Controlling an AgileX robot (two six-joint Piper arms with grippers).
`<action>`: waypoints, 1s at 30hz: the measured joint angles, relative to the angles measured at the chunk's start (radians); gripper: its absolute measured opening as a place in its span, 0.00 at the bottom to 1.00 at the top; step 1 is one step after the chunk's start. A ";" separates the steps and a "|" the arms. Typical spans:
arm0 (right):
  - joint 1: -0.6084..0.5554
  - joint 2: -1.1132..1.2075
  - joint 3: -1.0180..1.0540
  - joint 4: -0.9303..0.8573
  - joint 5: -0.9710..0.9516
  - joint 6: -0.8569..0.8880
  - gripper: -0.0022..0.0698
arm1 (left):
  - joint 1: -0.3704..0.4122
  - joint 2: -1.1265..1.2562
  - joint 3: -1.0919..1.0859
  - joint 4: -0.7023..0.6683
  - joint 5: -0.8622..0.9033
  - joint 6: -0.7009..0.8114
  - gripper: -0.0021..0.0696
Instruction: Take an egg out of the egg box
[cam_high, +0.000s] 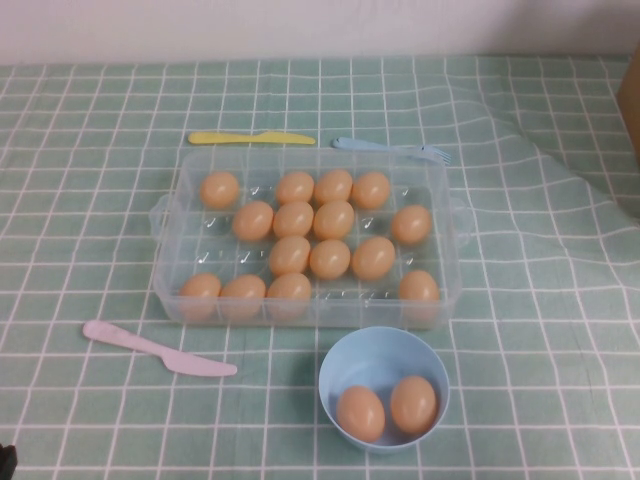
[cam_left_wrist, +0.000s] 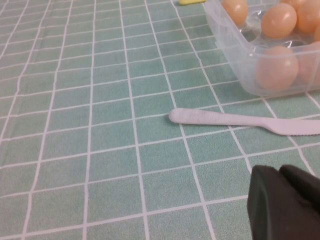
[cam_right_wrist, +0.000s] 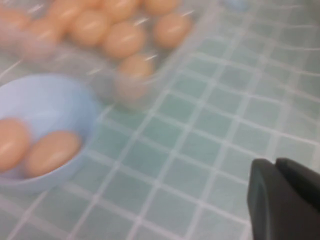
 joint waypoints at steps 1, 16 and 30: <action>-0.031 -0.013 0.027 0.000 -0.031 0.000 0.01 | 0.000 0.000 0.000 0.000 0.000 0.000 0.02; -0.268 -0.503 0.352 0.000 -0.161 0.000 0.01 | 0.000 0.000 0.000 0.000 0.000 0.000 0.02; -0.268 -0.592 0.358 0.029 -0.108 0.000 0.01 | 0.000 0.000 0.000 0.000 0.002 0.000 0.02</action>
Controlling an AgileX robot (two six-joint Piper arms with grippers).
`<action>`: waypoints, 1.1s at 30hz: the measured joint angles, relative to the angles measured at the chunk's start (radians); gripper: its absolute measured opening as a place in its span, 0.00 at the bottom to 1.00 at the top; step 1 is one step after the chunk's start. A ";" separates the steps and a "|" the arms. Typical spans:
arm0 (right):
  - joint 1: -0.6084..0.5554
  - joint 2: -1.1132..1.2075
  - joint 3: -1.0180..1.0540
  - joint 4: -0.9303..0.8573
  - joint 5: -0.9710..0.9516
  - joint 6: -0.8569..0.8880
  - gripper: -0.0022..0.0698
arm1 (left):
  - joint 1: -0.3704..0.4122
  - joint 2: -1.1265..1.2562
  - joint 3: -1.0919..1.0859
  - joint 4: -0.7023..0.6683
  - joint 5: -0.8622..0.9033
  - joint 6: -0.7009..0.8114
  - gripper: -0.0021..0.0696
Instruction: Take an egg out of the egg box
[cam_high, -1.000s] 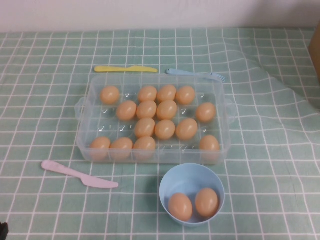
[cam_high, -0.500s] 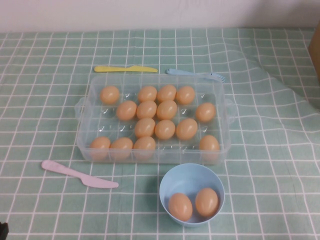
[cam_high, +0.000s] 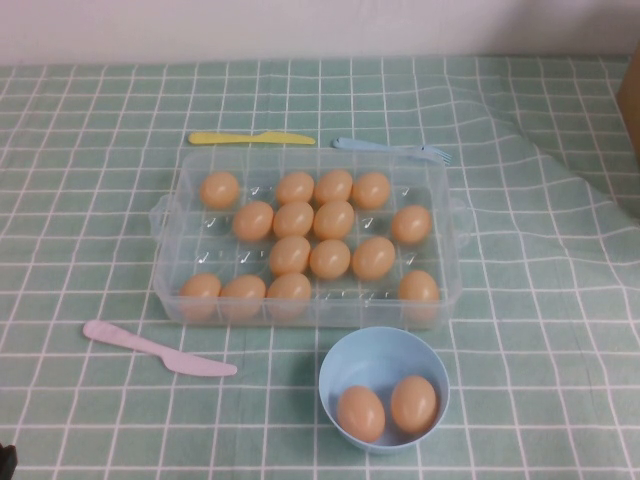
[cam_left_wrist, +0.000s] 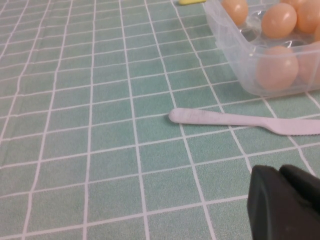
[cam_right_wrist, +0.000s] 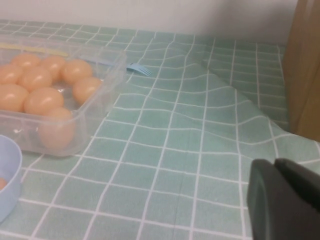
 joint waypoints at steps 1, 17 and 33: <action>0.000 0.000 0.002 0.002 -0.003 0.000 0.01 | 0.000 0.000 0.000 0.000 0.000 0.000 0.02; -0.125 -0.002 0.046 0.217 0.066 -0.222 0.01 | 0.000 0.000 0.000 0.000 0.000 0.000 0.02; -0.125 -0.002 0.046 0.222 0.086 -0.234 0.01 | 0.000 0.000 0.000 0.000 0.000 0.000 0.02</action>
